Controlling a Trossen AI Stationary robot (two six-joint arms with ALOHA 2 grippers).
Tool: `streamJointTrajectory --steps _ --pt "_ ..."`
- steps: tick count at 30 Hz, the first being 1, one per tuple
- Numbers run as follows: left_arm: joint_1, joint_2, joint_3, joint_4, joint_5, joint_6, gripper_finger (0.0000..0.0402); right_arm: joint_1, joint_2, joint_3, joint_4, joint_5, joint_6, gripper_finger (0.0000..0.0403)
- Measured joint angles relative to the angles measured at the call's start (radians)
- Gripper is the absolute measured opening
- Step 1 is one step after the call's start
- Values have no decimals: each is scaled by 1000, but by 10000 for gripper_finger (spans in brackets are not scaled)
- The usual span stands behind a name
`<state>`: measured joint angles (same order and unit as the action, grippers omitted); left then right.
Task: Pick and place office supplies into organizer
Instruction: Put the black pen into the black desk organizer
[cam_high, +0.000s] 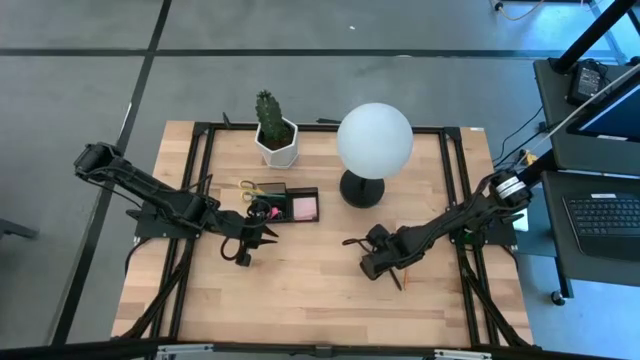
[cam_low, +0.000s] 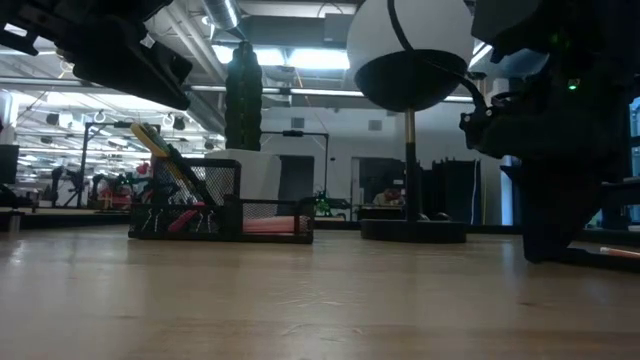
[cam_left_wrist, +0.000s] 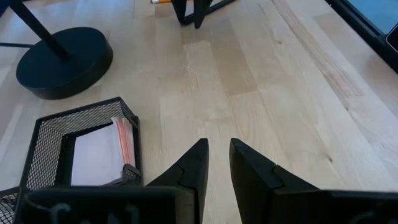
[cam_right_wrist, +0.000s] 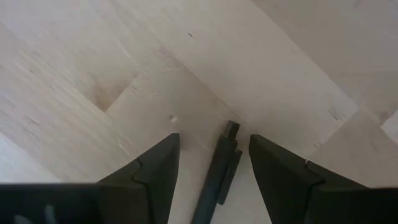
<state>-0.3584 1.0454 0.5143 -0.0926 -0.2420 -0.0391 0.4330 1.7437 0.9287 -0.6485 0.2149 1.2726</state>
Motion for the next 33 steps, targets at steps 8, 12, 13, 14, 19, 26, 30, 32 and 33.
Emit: streamJointTrajectory --steps 8,12,13,14,19,26,30,32,33 --pt "0 0 0 0 0 0 61 0 24 1 -4 1 4 198" --pt "0 0 0 0 0 0 61 0 25 0 -3 -1 6 193" --pt "0 0 0 0 0 0 61 0 25 0 -3 -2 6 188" --pt "0 0 0 0 0 0 61 0 25 0 -1 -4 6 182" --pt "0 0 0 0 0 0 61 -1 25 -3 23 -11 10 153" --pt "0 0 0 0 0 0 61 -1 25 -3 61 -14 11 143" --pt "0 0 0 0 0 0 61 -1 25 -3 73 -18 12 147" --pt "0 0 0 0 0 0 61 -1 25 -3 76 -19 12 147" --pt "0 0 0 0 0 0 61 -1 25 -3 77 -20 13 147"
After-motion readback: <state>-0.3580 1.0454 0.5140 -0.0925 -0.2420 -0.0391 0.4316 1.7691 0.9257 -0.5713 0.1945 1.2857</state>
